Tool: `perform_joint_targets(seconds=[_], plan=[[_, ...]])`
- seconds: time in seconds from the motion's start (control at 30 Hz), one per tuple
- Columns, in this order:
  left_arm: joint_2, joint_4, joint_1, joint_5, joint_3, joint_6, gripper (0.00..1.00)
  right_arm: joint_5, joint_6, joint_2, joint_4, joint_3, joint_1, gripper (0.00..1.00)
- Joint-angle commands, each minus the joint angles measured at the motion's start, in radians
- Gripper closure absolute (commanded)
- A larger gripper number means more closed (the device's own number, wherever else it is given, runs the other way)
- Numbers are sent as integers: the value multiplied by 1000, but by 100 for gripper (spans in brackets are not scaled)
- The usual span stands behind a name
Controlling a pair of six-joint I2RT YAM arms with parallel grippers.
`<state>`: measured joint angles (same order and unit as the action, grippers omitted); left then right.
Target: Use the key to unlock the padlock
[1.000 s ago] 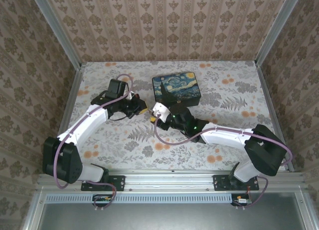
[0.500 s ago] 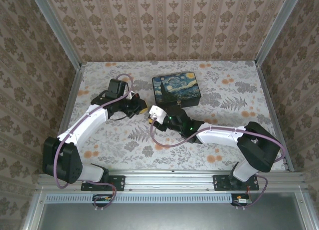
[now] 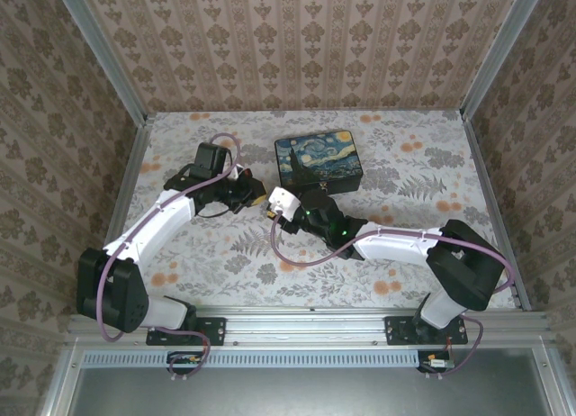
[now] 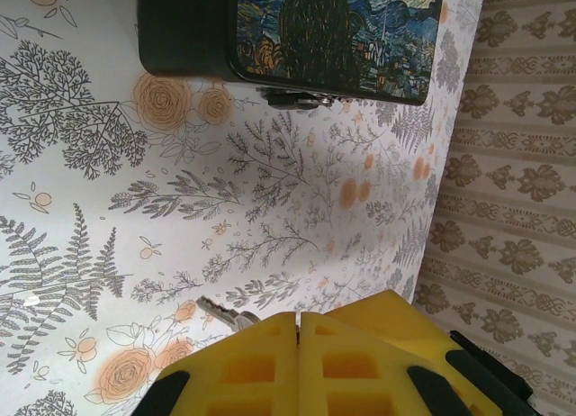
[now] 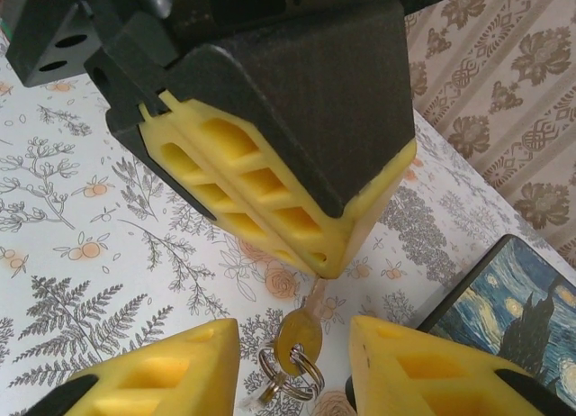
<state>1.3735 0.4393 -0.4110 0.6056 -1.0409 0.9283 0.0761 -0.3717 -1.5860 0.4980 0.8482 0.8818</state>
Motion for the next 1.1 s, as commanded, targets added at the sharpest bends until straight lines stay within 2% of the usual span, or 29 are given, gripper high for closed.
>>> perform_joint_targets(seconds=[0.0,0.2,0.57,0.7,0.77,0.87,0.97,1.07], plan=[[-28,-20,-1,20,13,18,100,14,-9,-18,28,28,5,65],[-33,-33,-2,29,19,29,100,33,-20,-30,17,41,5,70],[-40,-65,-3,29,49,86,98,83,-11,-29,31,37,7,90],[-48,-69,1,29,49,78,66,66,49,-10,-2,34,0,95],[-49,-37,15,29,38,42,58,10,107,13,-44,29,-14,96],[-65,6,49,28,29,-49,54,-164,250,56,-139,30,-64,96],[-76,-7,76,76,27,-170,58,-376,439,84,-188,39,-142,96],[-72,-89,72,156,37,-284,62,-600,623,99,-167,34,-218,96]])
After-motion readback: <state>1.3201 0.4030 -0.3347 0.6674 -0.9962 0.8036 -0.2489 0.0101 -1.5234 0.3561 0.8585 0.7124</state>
